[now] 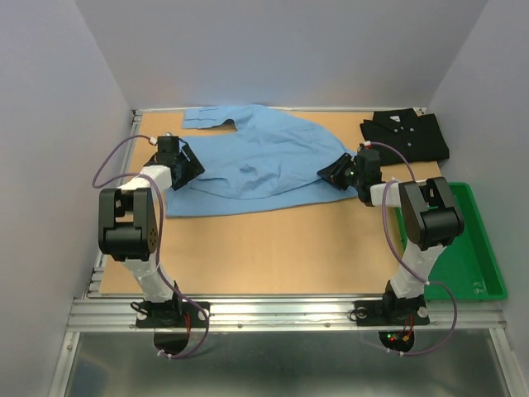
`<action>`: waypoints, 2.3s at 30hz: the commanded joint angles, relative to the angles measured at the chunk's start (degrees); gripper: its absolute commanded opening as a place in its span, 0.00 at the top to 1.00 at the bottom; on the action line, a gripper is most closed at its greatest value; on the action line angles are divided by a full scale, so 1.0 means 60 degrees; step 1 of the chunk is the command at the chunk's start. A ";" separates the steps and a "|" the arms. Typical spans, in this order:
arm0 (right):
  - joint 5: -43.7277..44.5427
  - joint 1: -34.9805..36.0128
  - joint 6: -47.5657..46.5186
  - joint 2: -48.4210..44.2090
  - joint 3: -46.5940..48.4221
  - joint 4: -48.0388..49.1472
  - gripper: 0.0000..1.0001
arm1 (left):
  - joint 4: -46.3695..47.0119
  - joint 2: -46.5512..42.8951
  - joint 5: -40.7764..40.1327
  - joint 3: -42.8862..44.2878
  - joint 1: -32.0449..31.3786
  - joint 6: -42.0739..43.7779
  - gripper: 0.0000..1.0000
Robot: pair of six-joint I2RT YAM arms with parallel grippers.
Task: Fold and stack the long sleeve shirts
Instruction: Fold the shirt
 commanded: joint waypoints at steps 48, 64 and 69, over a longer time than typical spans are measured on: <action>0.0229 -0.0166 -0.0060 -0.0190 0.0192 0.0590 0.85 | -0.2019 -0.2389 -0.0071 -0.1224 0.0034 -0.1448 1.00; 0.0375 -0.0284 -0.0133 -0.0146 -0.0115 0.0576 0.99 | -0.0395 -0.2389 -0.1244 -0.2997 0.0063 -0.2459 1.00; 0.0419 -0.0298 -0.0236 -0.0131 -0.0276 0.0576 0.99 | 0.0221 -0.3033 -0.1332 -0.2823 0.0063 -0.1948 1.00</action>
